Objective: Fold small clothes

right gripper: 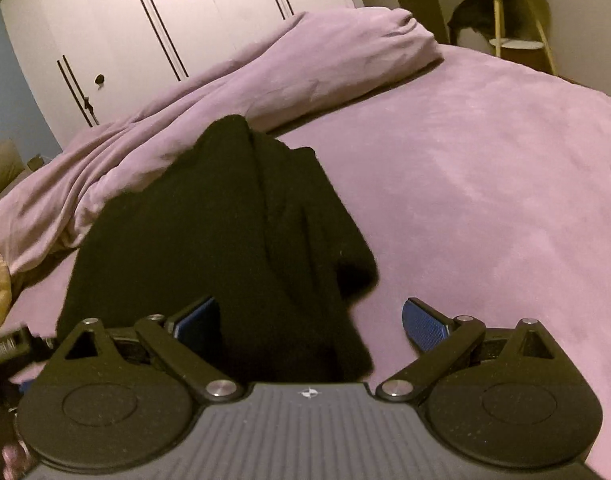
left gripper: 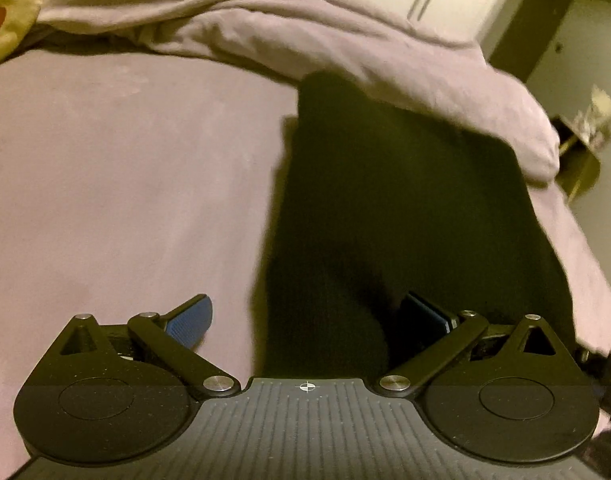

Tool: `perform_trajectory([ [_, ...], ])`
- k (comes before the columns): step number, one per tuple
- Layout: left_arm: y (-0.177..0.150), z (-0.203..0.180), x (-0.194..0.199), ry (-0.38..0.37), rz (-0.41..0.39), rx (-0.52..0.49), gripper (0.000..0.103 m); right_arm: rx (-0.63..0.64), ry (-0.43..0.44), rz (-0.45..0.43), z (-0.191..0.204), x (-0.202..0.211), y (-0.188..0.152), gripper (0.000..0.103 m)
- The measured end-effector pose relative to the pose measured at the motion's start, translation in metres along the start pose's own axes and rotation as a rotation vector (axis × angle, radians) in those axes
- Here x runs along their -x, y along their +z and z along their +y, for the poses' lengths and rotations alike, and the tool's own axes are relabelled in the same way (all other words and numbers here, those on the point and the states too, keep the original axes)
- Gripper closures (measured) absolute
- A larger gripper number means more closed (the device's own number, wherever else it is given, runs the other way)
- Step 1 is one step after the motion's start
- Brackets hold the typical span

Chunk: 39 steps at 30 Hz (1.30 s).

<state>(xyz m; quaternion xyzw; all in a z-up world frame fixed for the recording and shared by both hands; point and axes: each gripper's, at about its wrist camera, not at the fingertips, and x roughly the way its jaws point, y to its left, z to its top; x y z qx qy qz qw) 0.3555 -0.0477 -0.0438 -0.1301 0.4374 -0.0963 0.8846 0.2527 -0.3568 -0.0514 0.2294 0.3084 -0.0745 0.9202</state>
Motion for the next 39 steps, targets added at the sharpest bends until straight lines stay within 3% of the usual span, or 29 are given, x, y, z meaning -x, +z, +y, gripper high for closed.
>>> perform_trajectory([
  [2,-0.010,-0.002,0.004,0.013,0.022,-0.022,0.000,-0.015,0.046,0.005,0.001,0.003,-0.006,0.023],
  [4,-0.014,-0.005,0.008,0.031,0.012,-0.040,0.000,0.019,0.039,-0.009,0.004,0.000,-0.006,0.025],
  [8,-0.014,-0.003,0.007,0.034,0.046,0.016,0.000,-0.027,0.067,0.019,-0.006,-0.021,-0.007,0.020],
  [10,-0.012,-0.004,0.006,0.038,0.058,0.023,0.000,-0.051,0.106,0.008,-0.012,-0.023,-0.009,0.030],
  [11,-0.011,-0.005,0.006,0.039,0.062,0.018,0.000,-0.051,0.134,0.015,-0.013,-0.022,-0.008,0.042],
  [14,-0.011,-0.005,0.007,0.034,0.075,0.015,0.000,-0.012,0.160,0.007,-0.015,-0.014,-0.005,0.048],
  [17,-0.007,-0.001,0.014,0.001,0.094,0.011,0.000,0.026,0.178,0.001,-0.018,-0.005,0.003,0.045],
  [21,0.009,0.011,0.027,-0.078,0.079,0.012,0.000,-0.044,0.193,-0.053,-0.032,0.002,0.025,0.023],
  [25,0.036,0.038,0.014,-0.160,0.074,0.121,0.000,-0.064,0.261,0.052,-0.046,-0.032,0.057,0.013],
  [28,0.053,0.054,-0.016,-0.215,0.128,0.211,0.000,-0.067,0.256,0.122,-0.055,-0.064,0.080,0.007],
  [32,0.061,0.060,-0.052,-0.326,0.187,0.289,0.000,-0.108,0.315,0.154,-0.065,-0.087,0.099,0.004],
  [36,0.067,0.046,-0.071,-0.412,0.182,0.255,0.000,-0.124,0.494,0.263,-0.054,-0.111,0.101,0.006],
  [39,0.072,0.030,-0.084,-0.443,0.214,0.198,0.000,-0.027,0.452,0.287,-0.037,-0.126,0.096,0.016],
])
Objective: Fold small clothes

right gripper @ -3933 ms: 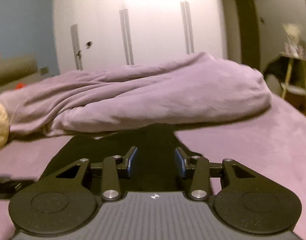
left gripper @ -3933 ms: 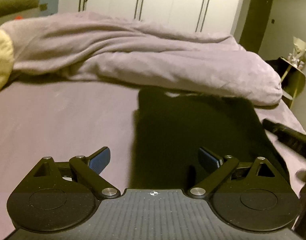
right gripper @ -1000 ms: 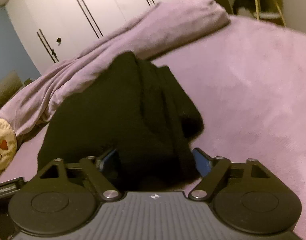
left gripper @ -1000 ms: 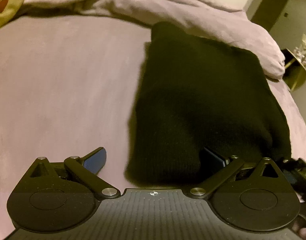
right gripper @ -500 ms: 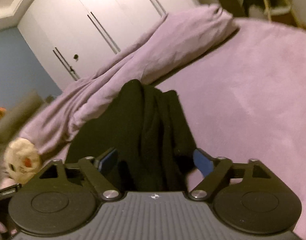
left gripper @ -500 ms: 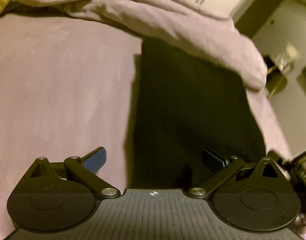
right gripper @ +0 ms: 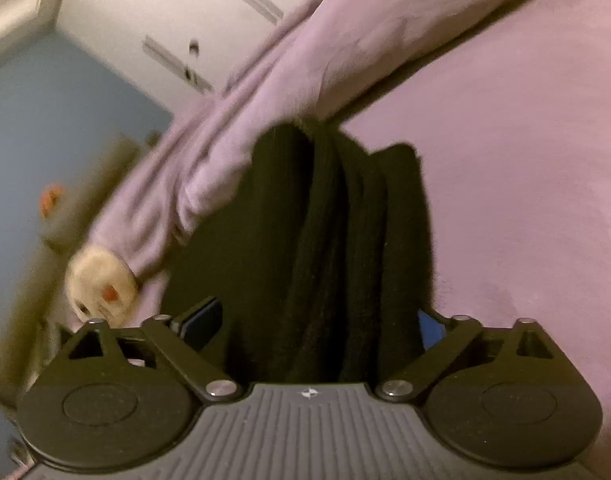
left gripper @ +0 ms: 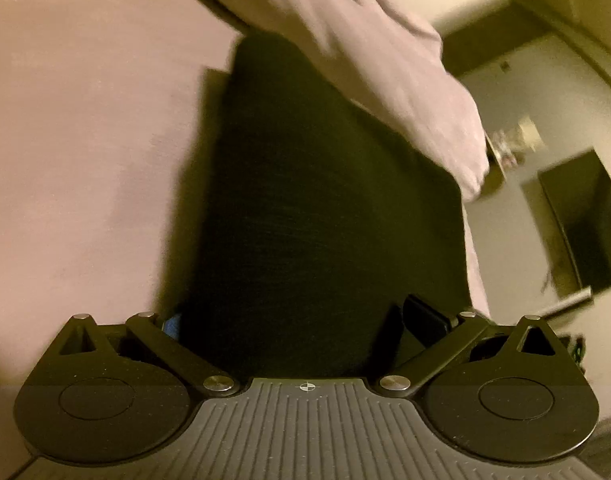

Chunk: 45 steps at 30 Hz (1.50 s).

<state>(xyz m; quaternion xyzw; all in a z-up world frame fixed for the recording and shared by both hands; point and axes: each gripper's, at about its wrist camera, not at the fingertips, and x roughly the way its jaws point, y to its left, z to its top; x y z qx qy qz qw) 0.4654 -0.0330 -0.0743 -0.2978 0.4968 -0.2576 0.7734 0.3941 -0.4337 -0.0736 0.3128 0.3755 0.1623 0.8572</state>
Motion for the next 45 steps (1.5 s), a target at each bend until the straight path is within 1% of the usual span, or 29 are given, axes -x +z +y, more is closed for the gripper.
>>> perform_trajectory([
  [1,0.002,-0.004,-0.005,0.012,0.004,-0.029,0.000,0.009,-0.005,-0.003,0.002,-0.004,0.000,0.018],
  [3,0.004,-0.006,-0.008,0.007,-0.010,-0.058,0.000,-0.031,0.041,0.006,0.000,-0.008,0.000,0.043],
  [5,0.004,-0.001,-0.005,-0.018,-0.043,0.004,0.001,-0.037,0.051,0.003,0.001,-0.010,-0.003,0.046],
  [7,-0.001,0.002,0.000,-0.046,-0.064,0.007,0.009,-0.038,0.059,0.003,0.003,-0.008,-0.005,0.047],
  [9,-0.005,0.007,0.001,-0.057,-0.070,-0.016,0.011,-0.056,0.060,0.004,0.001,-0.014,-0.008,0.045],
  [11,-0.004,0.011,-0.001,-0.057,-0.071,0.023,0.014,-0.075,0.041,-0.004,0.004,-0.020,-0.008,0.043],
  [12,-0.003,0.009,0.001,-0.049,-0.082,0.041,0.015,-0.075,0.030,-0.012,0.008,-0.019,-0.008,0.046],
  [13,-0.004,0.005,0.004,-0.044,-0.089,0.041,0.020,-0.066,0.032,-0.016,0.013,-0.017,-0.009,0.048],
  [14,-0.004,0.000,0.008,-0.038,-0.092,0.025,0.029,-0.055,0.035,-0.023,0.020,-0.014,-0.010,0.051],
  [15,-0.004,-0.005,0.012,-0.033,-0.097,0.015,0.033,-0.040,0.037,-0.029,0.027,-0.013,-0.011,0.053],
  [17,-0.004,-0.011,0.026,-0.060,-0.114,0.021,0.040,-0.021,0.052,-0.045,0.043,-0.009,-0.012,0.053],
  [20,-0.005,-0.018,0.048,-0.055,-0.136,-0.004,0.041,-0.001,0.115,-0.054,0.072,-0.008,-0.016,0.054],
  [23,-0.005,-0.023,0.072,-0.007,-0.166,-0.043,0.041,0.074,0.123,-0.021,0.106,-0.020,-0.028,0.054],
  [26,-0.006,-0.007,0.106,0.032,-0.214,-0.021,0.041,0.081,0.128,0.005,0.118,-0.032,-0.043,0.054],
  [27,-0.007,0.000,0.114,0.054,-0.224,-0.014,0.040,0.088,0.101,0.010,0.119,-0.035,-0.049,0.052],
  [28,-0.009,0.008,0.122,0.108,-0.225,-0.015,0.037,0.077,0.059,0.016,0.117,-0.036,-0.057,0.049],
  [29,-0.012,0.016,0.130,0.192,-0.222,-0.015,0.033,0.071,-0.004,0.008,0.116,-0.034,-0.064,0.042],
  [30,-0.018,0.023,0.139,0.264,-0.225,-0.011,0.033,0.084,-0.078,-0.016,0.117,-0.028,-0.071,0.036],
  [31,-0.026,0.028,0.148,0.322,-0.233,-0.006,0.034,0.116,-0.140,-0.061,0.120,-0.016,-0.080,0.035],
  [32,-0.035,0.030,0.160,0.362,-0.253,-0.015,0.031,0.150,-0.166,-0.114,0.125,-0.003,-0.089,0.032],
  [33,-0.046,0.030,0.171,0.376,-0.281,-0.017,0.027,0.178,-0.196,-0.167,0.132,0.011,-0.100,0.032],
  [34,-0.057,0.028,0.180,0.381,-0.305,-0.006,0.019,0.206,-0.224,-0.202,0.139,0.021,-0.109,0.033],
  [35,-0.070,0.024,0.186,0.396,-0.325,0.004,0.013,0.246,-0.238,-0.242,0.147,0.032,-0.121,0.040],
  [36,-0.080,0.022,0.191,0.411,-0.338,0.005,0.013,0.292,-0.241,-0.270,0.157,0.039,-0.135,0.053],
  [37,-0.091,0.014,0.190,0.424,-0.344,-0.007,0.013,0.338,-0.255,-0.282,0.165,0.042,-0.145,0.057],
  [39,-0.105,0.003,0.189,0.429,-0.344,-0.029,0.010,0.413,-0.275,-0.292,0.178,0.043,-0.167,0.075],
  [40,-0.112,-0.001,0.186,0.421,-0.327,-0.037,0.008,0.433,-0.287,-0.286,0.183,0.040,-0.172,0.079],
  [42,-0.121,-0.002,0.175,0.430,-0.271,-0.045,0.008,0.478,-0.357,-0.267,0.185,0.031,-0.180,0.081],
  [45,-0.125,-0.004,0.153,0.540,-0.200,-0.056,0.006,0.462,-0.407,-0.215,0.179,0.021,-0.180,0.084],
])
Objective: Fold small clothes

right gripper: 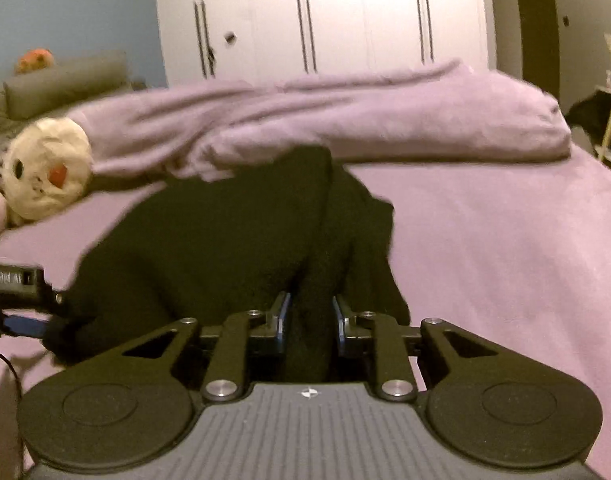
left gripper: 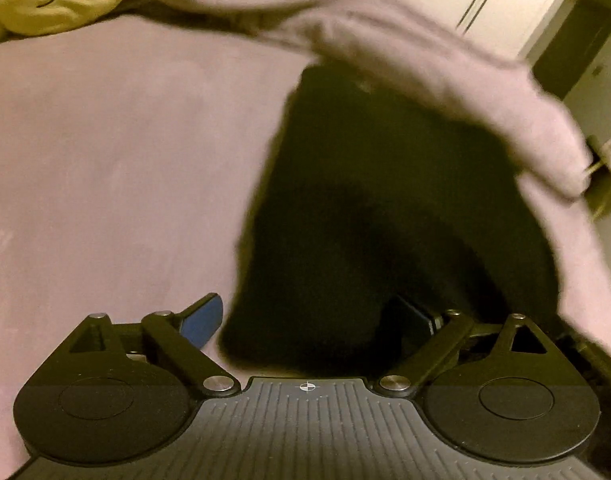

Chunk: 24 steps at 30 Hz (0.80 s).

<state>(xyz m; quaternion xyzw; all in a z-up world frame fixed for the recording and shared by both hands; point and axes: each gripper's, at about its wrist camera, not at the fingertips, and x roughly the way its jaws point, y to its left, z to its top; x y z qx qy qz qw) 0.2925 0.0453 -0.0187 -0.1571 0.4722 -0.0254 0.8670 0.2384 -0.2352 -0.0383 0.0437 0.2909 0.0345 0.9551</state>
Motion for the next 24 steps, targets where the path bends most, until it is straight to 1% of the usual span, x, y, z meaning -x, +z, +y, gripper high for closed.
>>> perform_trajectory([
  [1,-0.002,-0.001,-0.005,0.025,0.024,-0.008,0.006,0.004,-0.003,0.019,-0.001,-0.002,-0.004,0.085],
  [2,-0.004,-0.004,-0.008,0.049,0.029,-0.016,0.005,-0.001,-0.003,0.038,-0.001,-0.007,-0.004,0.085],
  [4,-0.006,-0.012,-0.005,0.091,0.020,-0.063,0.005,0.021,-0.012,0.056,0.003,-0.009,-0.003,0.085],
  [5,-0.005,-0.015,-0.003,0.111,0.023,-0.068,0.004,0.039,-0.022,0.063,0.006,-0.008,-0.003,0.085],
  [8,-0.008,-0.021,0.013,0.121,0.036,-0.048,0.005,0.067,-0.068,0.083,0.016,-0.001,-0.002,0.085],
  [10,-0.017,-0.026,0.026,0.129,0.046,-0.060,0.005,0.062,-0.123,0.101,0.021,0.009,-0.004,0.083],
  [12,-0.025,-0.031,0.038,0.144,0.030,-0.080,0.005,0.073,-0.183,0.149,0.024,0.015,-0.008,0.083],
  [13,-0.032,-0.032,0.045,0.157,0.022,-0.091,0.004,0.075,-0.180,0.171,0.024,0.021,-0.013,0.082],
  [15,-0.042,-0.037,0.054,0.175,0.004,-0.106,0.003,0.064,-0.151,0.248,0.023,0.030,-0.024,0.082],
  [17,-0.053,-0.039,0.067,0.186,-0.010,-0.111,0.003,0.059,-0.122,0.265,0.023,0.048,-0.038,0.082],
  [19,-0.064,-0.043,0.080,0.195,-0.028,-0.102,0.002,0.054,-0.104,0.267,0.023,0.063,-0.048,0.080],
  [20,-0.070,-0.046,0.089,0.199,-0.039,-0.102,0.002,0.045,-0.084,0.270,0.023,0.070,-0.051,0.073],
  [21,-0.074,-0.049,0.096,0.203,-0.045,-0.108,0.002,0.034,-0.066,0.275,0.023,0.076,-0.054,0.064],
  [22,-0.078,-0.054,0.103,0.208,-0.052,-0.118,0.002,0.021,-0.061,0.281,0.023,0.081,-0.056,0.059],
  [24,-0.083,-0.062,0.110,0.235,-0.053,-0.135,0.002,0.005,-0.053,0.282,0.025,0.091,-0.058,0.038],
])
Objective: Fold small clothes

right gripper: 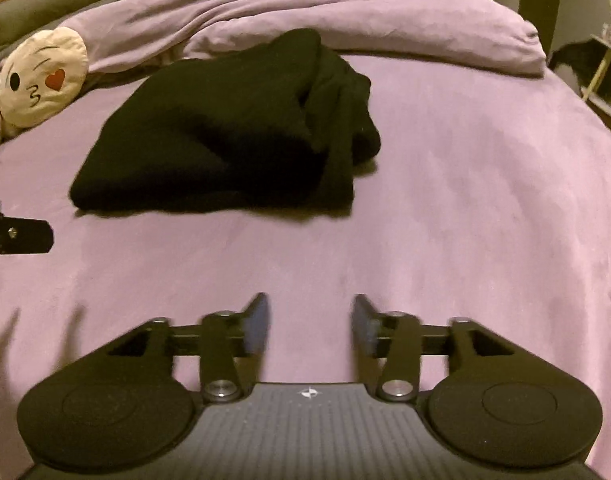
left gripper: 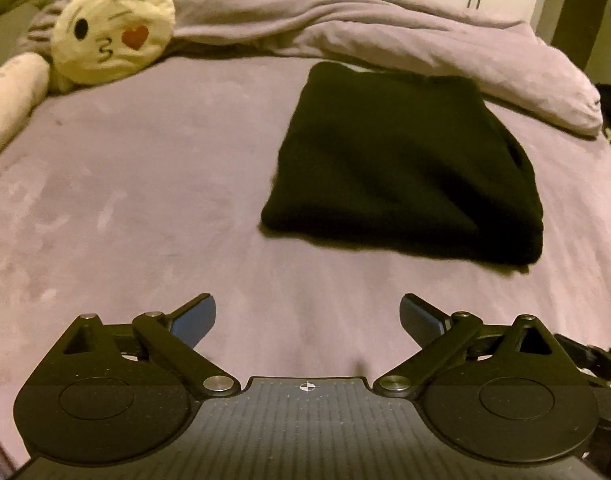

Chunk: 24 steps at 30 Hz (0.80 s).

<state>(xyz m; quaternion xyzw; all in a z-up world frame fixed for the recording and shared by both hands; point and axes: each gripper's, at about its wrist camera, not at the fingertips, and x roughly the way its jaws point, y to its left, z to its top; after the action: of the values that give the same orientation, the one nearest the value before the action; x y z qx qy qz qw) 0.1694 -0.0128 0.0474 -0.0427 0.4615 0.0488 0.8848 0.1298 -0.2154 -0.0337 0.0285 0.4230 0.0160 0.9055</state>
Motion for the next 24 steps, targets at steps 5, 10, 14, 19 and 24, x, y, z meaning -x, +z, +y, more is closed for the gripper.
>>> perform_trajectory([
  [5,-0.004,-0.013,0.009,0.028,0.000,-0.068,0.000,0.041,-0.002,0.014,0.014,0.012,0.003,0.010],
  [10,0.004,-0.012,0.002,0.038,0.034,-0.052,0.000,0.073,-0.045,0.033,0.024,0.016,0.013,0.004],
  [14,0.011,-0.013,-0.005,0.028,0.054,-0.062,0.000,0.102,-0.061,0.022,0.031,0.021,0.024,0.004],
  [19,0.017,-0.019,-0.014,0.037,0.065,-0.126,0.000,0.062,-0.033,0.032,0.033,0.019,0.038,0.004],
  [24,0.022,-0.016,-0.024,0.017,0.096,-0.103,0.000,0.076,-0.056,0.087,0.037,0.004,0.045,0.004],
])
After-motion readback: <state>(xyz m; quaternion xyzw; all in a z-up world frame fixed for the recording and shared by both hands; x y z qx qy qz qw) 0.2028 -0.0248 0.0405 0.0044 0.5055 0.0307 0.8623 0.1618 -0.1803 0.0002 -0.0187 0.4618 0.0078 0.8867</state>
